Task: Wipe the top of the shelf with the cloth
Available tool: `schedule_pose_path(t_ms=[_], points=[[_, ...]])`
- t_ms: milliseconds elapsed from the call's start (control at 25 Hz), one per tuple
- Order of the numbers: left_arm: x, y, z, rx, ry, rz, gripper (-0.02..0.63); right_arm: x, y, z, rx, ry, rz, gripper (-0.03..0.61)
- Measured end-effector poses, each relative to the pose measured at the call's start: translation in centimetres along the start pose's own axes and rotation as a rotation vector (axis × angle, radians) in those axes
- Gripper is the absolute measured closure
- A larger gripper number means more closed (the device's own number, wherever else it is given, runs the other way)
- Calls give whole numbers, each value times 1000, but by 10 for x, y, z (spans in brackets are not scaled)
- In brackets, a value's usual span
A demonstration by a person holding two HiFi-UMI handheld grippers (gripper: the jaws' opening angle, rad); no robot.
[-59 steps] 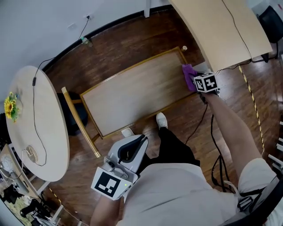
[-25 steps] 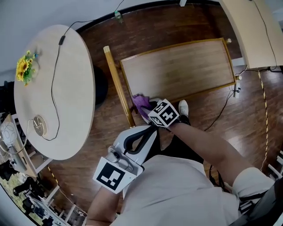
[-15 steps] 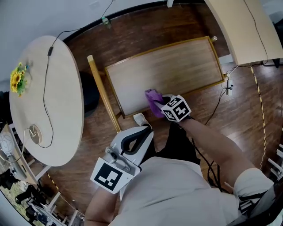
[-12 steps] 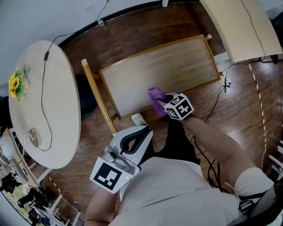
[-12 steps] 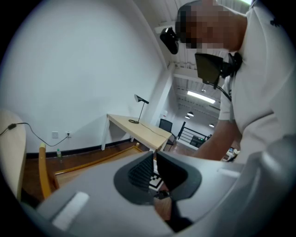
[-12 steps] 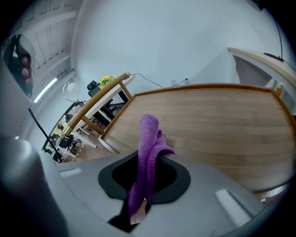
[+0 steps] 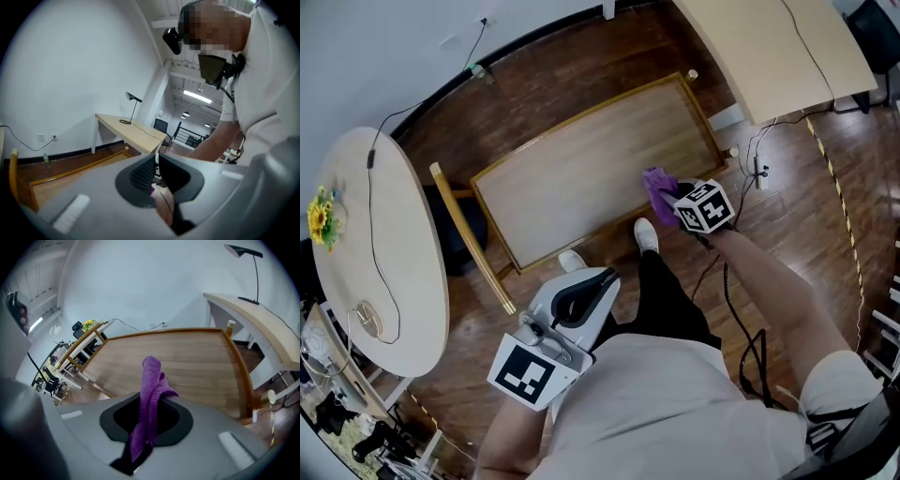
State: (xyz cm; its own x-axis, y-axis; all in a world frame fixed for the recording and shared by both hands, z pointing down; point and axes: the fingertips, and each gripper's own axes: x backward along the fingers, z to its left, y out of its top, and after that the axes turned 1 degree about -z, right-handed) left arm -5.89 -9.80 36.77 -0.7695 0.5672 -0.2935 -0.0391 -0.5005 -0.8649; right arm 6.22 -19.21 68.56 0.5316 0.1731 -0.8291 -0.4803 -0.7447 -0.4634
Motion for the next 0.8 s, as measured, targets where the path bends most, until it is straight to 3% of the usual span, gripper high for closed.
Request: schedule_pose_path(t_ms=[320, 800], points=[[-47, 10, -16, -13, -11, 15, 572, 46, -20, -99, -23, -108, 19, 528], [-86, 24, -32, -26, 71, 1, 572, 93, -50, -170, 8, -146, 51, 528]])
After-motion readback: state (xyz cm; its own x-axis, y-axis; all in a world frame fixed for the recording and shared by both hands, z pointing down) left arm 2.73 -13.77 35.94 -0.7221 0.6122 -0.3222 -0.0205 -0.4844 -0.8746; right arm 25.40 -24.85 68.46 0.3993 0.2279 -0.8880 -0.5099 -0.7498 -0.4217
